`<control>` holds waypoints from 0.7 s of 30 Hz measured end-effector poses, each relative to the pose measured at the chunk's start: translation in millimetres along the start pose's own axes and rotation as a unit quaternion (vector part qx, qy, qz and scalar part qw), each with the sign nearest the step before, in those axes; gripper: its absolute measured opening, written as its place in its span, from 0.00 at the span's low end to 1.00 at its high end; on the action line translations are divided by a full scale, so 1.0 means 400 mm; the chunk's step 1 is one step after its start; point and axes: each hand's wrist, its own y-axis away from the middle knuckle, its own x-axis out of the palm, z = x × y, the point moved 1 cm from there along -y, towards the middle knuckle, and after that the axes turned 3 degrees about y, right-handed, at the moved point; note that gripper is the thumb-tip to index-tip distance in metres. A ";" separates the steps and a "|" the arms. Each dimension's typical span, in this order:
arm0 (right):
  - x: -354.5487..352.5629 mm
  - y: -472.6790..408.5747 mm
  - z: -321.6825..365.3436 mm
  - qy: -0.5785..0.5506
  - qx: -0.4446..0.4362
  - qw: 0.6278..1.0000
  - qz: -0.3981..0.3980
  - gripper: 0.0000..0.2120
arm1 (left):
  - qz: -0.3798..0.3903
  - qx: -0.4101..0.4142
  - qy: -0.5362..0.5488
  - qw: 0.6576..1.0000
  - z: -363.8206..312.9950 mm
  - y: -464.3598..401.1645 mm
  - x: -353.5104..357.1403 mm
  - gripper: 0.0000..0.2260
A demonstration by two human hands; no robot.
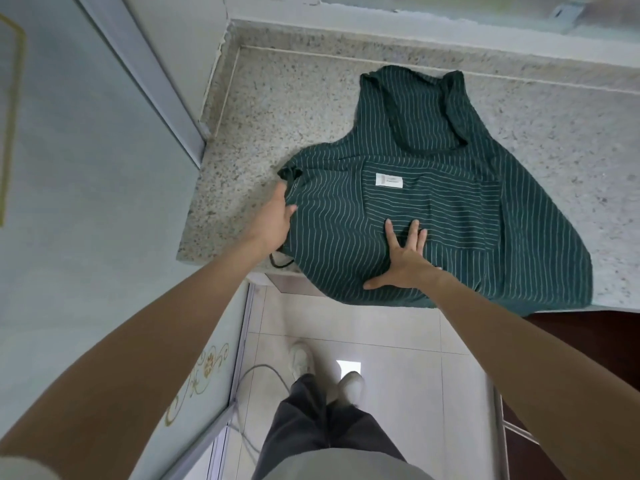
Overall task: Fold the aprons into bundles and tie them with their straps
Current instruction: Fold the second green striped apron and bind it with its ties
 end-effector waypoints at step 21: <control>-0.016 0.005 -0.010 -0.028 -0.021 0.999 -0.011 0.60 | 0.064 -0.078 -0.081 0.992 0.066 0.069 0.010 0.23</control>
